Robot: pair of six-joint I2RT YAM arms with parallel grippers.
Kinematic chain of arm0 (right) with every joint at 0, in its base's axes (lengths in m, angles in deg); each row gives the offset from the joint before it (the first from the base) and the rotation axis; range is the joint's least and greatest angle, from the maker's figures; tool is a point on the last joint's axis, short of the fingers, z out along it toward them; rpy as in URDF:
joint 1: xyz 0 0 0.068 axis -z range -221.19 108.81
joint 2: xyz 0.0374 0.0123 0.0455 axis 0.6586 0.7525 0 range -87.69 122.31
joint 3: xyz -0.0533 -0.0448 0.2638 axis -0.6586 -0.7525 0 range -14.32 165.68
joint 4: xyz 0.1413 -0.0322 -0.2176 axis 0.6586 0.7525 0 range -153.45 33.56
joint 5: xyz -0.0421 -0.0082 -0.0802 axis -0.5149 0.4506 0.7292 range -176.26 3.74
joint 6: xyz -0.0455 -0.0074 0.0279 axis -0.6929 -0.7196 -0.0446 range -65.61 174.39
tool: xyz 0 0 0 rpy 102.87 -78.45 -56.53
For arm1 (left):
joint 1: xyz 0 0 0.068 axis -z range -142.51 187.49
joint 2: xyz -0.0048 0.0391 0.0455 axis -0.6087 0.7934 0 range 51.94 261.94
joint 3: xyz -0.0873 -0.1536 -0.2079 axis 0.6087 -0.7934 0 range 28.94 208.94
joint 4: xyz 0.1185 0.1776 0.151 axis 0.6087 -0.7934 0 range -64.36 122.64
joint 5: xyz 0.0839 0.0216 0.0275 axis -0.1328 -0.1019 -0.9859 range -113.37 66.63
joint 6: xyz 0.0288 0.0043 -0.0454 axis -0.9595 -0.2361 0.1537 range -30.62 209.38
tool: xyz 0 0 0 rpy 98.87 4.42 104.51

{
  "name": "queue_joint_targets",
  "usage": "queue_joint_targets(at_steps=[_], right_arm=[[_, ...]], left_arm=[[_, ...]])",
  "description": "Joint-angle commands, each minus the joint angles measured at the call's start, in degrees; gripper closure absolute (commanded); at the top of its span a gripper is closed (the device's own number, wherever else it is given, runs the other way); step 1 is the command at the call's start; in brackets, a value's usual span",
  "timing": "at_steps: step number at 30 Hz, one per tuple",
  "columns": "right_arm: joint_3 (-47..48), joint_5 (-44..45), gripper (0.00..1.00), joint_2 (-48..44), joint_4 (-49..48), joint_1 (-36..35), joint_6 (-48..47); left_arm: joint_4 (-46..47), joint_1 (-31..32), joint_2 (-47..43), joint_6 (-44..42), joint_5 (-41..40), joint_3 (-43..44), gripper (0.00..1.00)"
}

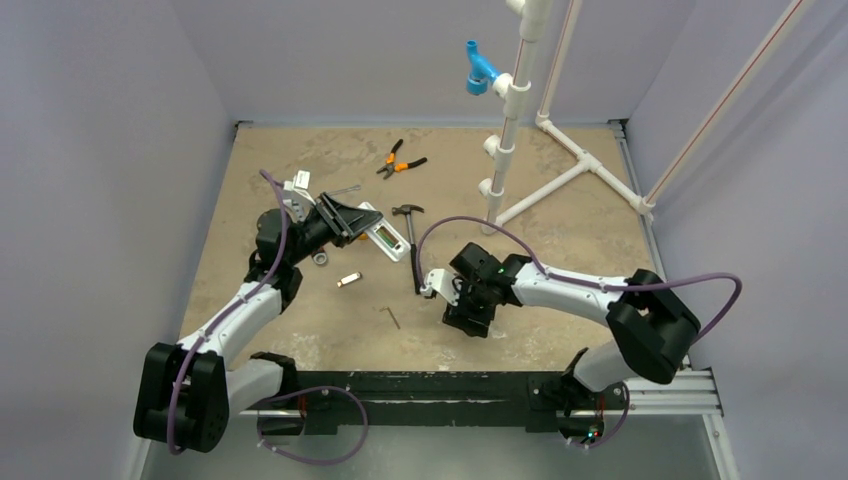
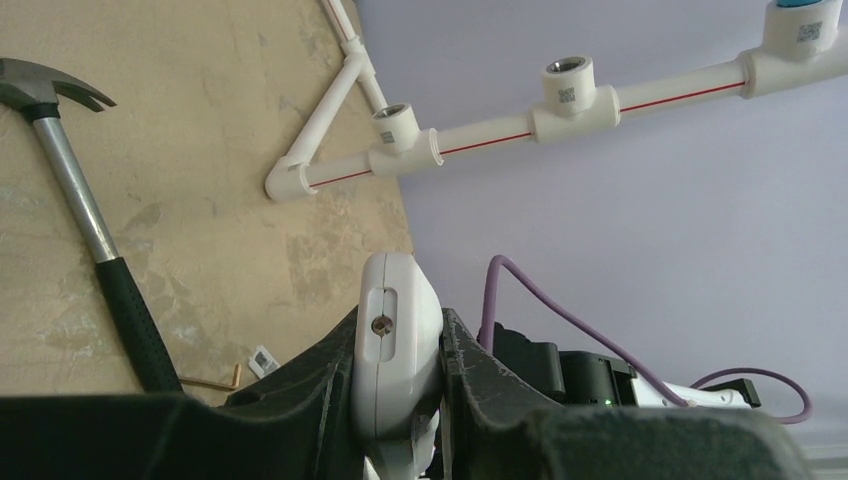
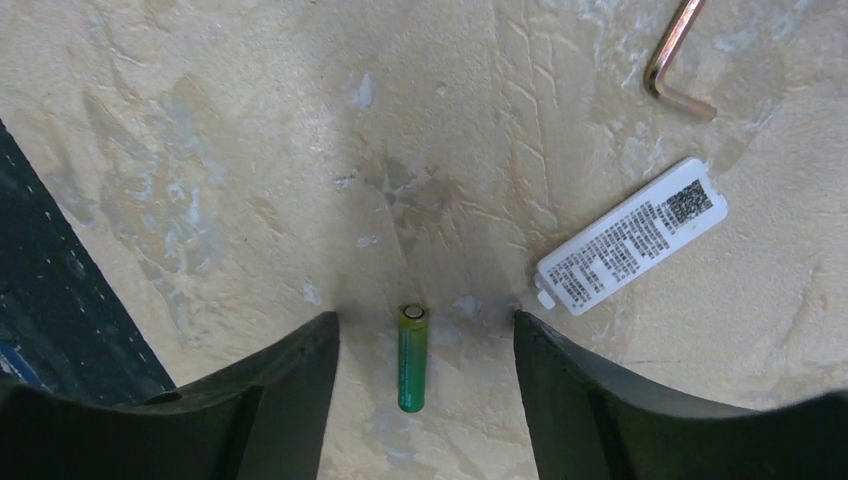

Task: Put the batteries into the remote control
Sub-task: Place the battery at the center of the board.

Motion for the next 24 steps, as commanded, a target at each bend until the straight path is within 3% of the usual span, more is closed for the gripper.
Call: queue_joint_targets(at_steps=[1,6,10,14,17,21,24], right_arm=[[-2.3,-2.3,0.32,-4.5,-5.2,0.4,2.1],[-4.2,-3.3,0.16,-12.7,-9.0,4.0,5.1],[-6.3,-6.9,0.09,-22.8,-13.5,10.7,7.5],[-7.8,0.3,0.06,-30.3,-19.0,11.7,14.6],[-5.9,6.9,0.05,-32.1,-22.1,11.8,24.9],[-2.4,2.5,0.03,-32.6,-21.2,11.8,27.6],[-2.2,4.5,0.02,-34.3,-23.8,11.8,31.3]], left_arm=[[1.0,-0.6,-1.3,-1.1,-0.4,2.3,1.00],[-1.0,-1.0,-1.8,-1.7,-0.6,2.7,1.00],[-1.9,-1.1,-2.0,-2.0,-0.6,2.9,1.00],[-3.4,-1.2,-2.2,-2.4,-1.1,3.3,1.00],[-4.6,-1.2,-2.2,-2.8,-1.1,3.9,1.00],[-6.0,-1.2,-2.3,-3.5,-0.9,4.5,1.00],[-7.2,-1.2,-2.9,-3.8,-0.9,4.6,1.00]])
